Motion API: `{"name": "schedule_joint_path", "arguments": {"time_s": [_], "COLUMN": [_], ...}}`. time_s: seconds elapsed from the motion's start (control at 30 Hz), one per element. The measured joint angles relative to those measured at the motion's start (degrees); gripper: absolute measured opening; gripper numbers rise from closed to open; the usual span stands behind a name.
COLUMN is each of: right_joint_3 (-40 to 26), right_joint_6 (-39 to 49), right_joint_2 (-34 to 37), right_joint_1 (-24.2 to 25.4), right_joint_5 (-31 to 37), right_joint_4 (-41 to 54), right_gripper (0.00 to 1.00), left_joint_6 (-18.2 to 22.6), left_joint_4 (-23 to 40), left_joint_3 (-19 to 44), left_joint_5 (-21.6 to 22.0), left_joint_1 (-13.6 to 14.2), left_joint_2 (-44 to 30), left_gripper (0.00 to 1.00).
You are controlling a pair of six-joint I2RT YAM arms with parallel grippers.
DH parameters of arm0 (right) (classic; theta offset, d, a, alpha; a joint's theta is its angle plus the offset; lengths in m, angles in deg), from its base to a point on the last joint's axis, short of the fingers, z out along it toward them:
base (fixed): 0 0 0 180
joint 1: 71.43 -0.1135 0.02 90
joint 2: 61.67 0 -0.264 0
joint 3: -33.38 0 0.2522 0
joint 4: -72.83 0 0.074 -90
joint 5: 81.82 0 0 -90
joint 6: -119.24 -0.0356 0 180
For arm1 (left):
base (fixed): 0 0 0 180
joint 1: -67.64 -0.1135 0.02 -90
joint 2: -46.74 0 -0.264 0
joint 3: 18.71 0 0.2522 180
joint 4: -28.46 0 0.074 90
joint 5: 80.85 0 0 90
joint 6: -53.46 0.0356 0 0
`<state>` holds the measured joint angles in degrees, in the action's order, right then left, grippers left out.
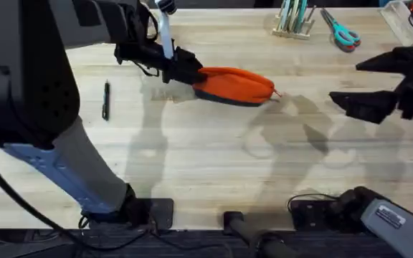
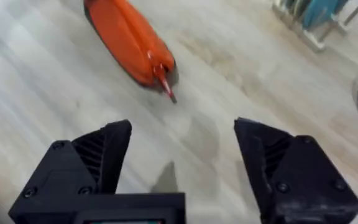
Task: Unzip the bag, pick up the pens from the table one at a time and place them inside, then zip the bag closed.
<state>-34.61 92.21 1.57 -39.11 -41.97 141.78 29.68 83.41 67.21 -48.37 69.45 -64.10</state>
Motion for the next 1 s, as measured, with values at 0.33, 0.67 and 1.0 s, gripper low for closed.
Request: {"name": "schedule_joint_path", "arguments": {"time_s": [0.33, 0.67, 1.0], "right_joint_3": [15.22, 16.14, 16.17], "right_joint_6": [16.84, 21.80, 22.45], "right_joint_2": [4.35, 11.48, 12.26], "right_joint_1": [2.52, 2.51, 2.50], "right_joint_5": [-16.66, -20.90, -21.50], "right_joint_4": [-11.53, -13.65, -14.32], "right_gripper": [0.997, 0.997, 0.997], "left_joint_6": [0.00, 0.00, 0.00], "left_joint_4": [-0.13, -0.13, -0.13], "left_joint_3": [0.00, 0.00, 0.00], "left_joint_5": [0.00, 0.00, 0.00], "left_joint_1": [0.00, 0.00, 0.00], "left_joint_2": [0.01, 0.01, 0.00], "left_gripper": [0.041, 0.041, 0.041]}}
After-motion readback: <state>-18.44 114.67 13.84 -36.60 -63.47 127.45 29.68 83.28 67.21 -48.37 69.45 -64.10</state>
